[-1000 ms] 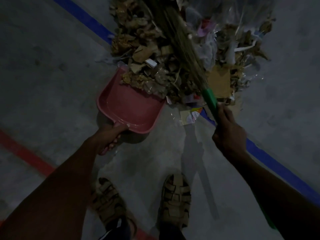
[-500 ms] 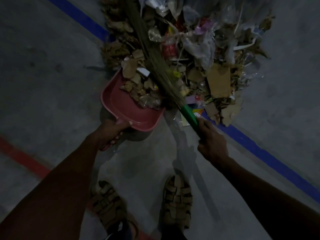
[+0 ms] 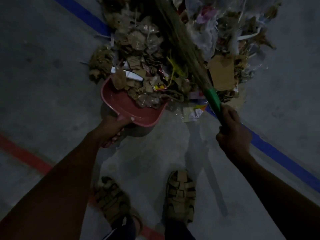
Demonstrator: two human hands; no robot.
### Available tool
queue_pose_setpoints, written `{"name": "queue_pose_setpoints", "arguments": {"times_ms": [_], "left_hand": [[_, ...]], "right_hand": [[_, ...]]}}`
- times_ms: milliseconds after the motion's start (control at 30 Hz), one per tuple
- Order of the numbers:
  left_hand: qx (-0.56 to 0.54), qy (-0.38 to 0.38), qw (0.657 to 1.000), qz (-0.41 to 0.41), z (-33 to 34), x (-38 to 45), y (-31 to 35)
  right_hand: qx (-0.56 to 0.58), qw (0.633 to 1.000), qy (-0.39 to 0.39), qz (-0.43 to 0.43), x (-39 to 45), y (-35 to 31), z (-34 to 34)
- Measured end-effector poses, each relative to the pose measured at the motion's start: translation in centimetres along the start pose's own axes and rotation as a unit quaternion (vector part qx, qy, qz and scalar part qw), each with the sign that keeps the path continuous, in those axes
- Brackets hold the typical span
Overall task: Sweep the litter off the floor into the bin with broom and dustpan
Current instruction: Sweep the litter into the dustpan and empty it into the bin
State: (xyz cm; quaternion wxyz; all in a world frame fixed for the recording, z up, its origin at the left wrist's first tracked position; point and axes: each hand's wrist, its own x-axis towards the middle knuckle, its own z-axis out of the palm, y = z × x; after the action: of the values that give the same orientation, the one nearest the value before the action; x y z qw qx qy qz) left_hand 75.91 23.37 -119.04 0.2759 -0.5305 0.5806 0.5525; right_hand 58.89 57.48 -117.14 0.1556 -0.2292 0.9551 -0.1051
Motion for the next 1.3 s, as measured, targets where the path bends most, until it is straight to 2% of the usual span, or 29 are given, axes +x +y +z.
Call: {"name": "queue_pose_setpoints", "arguments": {"times_ms": [167,333,467,567,667,833,1033,1300], "left_hand": [[0.002,0.001,1.000,0.010,0.3,0.0,0.2],[0.007,-0.009,1.000,0.006,0.2,0.0,0.6],[0.005,-0.001,1.000,0.004,0.4,0.0,0.3],[-0.004,-0.002,1.000,0.000,0.8,-0.1,0.2],[0.000,-0.006,1.000,0.001,1.4,-0.2,0.1],[-0.011,-0.015,1.000,0.002,2.6,-0.5,0.0],[-0.015,-0.019,1.000,-0.005,2.3,-0.3,-0.1],[-0.013,-0.008,0.999,-0.030,1.3,-0.3,-0.2]], "right_hand": [[-0.026,0.998,-0.046,-0.015,0.8,-0.3,1.3],[0.049,0.991,-0.120,-0.032,-4.0,-1.5,3.1],[0.102,0.985,-0.137,-0.027,-6.9,-2.6,3.8],[0.116,0.985,-0.124,-0.038,-7.6,-2.8,3.2],[0.108,0.990,-0.079,-0.036,-7.2,-2.1,2.1],[0.019,1.000,-0.009,0.008,-4.4,0.1,0.9],[-0.103,0.994,0.007,0.044,-1.0,1.2,0.2],[-0.102,0.993,-0.021,0.054,0.1,1.2,0.3]]}}
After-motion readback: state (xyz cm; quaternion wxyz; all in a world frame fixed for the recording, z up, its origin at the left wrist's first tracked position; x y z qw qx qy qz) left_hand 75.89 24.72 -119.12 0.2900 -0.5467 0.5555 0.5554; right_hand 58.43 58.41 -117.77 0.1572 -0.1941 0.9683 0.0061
